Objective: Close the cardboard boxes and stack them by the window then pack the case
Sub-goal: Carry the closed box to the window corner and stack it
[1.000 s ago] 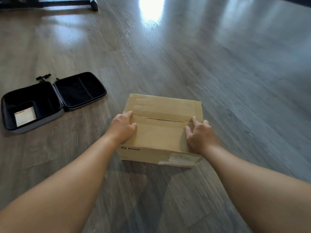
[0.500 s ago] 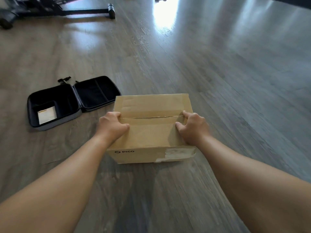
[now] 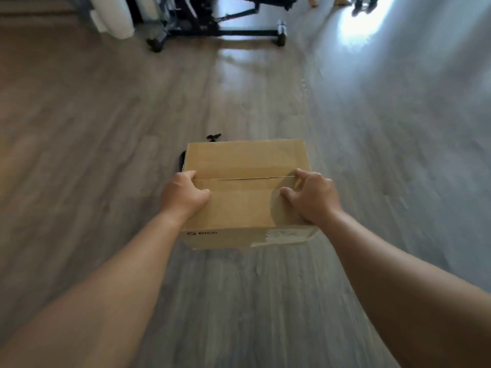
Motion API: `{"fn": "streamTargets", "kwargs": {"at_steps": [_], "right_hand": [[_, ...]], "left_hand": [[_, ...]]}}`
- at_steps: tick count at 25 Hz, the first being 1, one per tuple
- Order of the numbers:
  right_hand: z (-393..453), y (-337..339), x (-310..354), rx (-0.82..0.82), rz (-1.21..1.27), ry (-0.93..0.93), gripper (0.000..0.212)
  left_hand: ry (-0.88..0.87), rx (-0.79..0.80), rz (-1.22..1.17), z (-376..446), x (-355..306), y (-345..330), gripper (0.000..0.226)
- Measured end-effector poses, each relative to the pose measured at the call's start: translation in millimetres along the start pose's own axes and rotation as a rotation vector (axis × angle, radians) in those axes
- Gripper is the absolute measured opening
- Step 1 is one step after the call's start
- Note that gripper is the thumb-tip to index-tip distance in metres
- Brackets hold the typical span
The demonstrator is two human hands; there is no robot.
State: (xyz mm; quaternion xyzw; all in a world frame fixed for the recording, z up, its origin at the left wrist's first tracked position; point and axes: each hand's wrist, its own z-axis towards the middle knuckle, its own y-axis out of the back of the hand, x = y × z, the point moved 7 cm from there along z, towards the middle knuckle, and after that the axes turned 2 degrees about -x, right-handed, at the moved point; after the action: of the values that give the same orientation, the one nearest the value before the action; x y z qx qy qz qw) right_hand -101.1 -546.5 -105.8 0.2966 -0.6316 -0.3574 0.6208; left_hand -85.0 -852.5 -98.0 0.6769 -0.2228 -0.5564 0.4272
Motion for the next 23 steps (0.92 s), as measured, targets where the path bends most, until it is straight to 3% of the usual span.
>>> {"fn": "streamTargets", "kwargs": {"at_steps": [5,11,18,23], "right_hand": [[-26,89,181,0.151,-0.020,0.187,0.057],[-112,160,409,0.328,-0.042,0.495,0.064],[-259,138,640,0.459,-0.040,0.788,0.047],[-391,86,778,0.529,-0.050,0.928,0.056]], "left_hand": [[0.149,-0.118,0.017,-51,-5,217,0.067],[0.428,-0.295,0.009,-172,33,457,0.068],[0.648,-0.497,-0.030,-320,151,655,0.063],[0.748,-0.598,-0.023,-432,257,768,0.053]]}}
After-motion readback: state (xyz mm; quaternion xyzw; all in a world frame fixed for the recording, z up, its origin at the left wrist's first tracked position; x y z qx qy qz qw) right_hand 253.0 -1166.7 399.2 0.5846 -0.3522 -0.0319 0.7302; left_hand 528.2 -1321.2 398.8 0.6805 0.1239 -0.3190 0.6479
